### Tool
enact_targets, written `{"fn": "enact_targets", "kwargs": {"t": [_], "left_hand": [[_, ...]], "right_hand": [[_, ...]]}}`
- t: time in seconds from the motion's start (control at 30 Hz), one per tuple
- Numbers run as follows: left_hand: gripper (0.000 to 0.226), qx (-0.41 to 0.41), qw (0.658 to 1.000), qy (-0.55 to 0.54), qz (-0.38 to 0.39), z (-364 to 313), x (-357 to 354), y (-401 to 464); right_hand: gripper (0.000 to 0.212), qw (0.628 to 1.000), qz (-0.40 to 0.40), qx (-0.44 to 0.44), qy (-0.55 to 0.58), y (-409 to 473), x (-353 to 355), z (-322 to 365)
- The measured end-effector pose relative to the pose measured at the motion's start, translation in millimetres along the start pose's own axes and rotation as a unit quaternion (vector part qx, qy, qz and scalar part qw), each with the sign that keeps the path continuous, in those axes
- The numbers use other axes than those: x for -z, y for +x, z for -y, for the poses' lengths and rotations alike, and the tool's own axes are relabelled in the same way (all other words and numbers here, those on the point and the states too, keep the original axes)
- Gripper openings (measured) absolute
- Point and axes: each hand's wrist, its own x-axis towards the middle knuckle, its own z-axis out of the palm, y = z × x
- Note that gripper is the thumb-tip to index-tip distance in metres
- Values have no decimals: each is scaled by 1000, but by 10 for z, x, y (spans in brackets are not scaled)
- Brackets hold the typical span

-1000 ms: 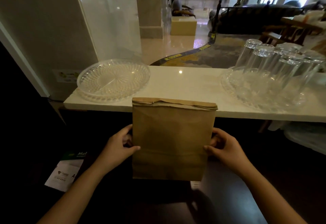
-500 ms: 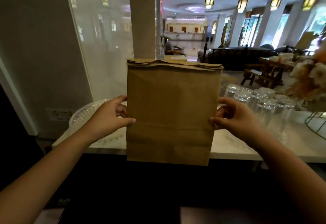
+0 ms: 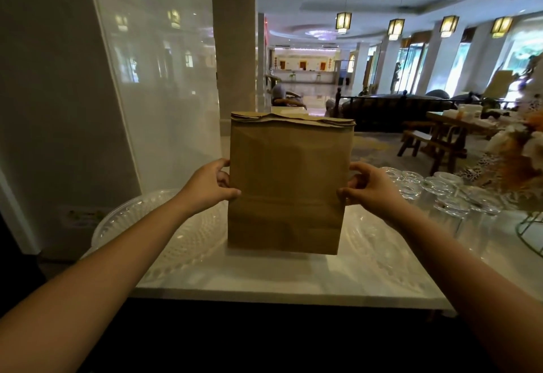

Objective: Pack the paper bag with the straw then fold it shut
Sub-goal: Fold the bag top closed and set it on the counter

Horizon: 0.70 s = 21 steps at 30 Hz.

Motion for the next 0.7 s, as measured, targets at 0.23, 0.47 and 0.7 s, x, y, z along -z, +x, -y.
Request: {"fn": "enact_targets", "kwargs": {"t": [0.23, 0.47, 0.7], "left_hand": [[63, 21, 1000, 11, 5, 224, -209, 206], [61, 29, 999, 18, 6, 331, -336, 215], [68, 57, 997, 17, 38, 241, -277, 189]], "right_hand": [[44, 1000, 0, -9, -24, 231, -90, -293], [43, 999, -5, -35, -15, 222, -181, -471], [45, 996, 3, -83, 7, 228, -130, -426]]}}
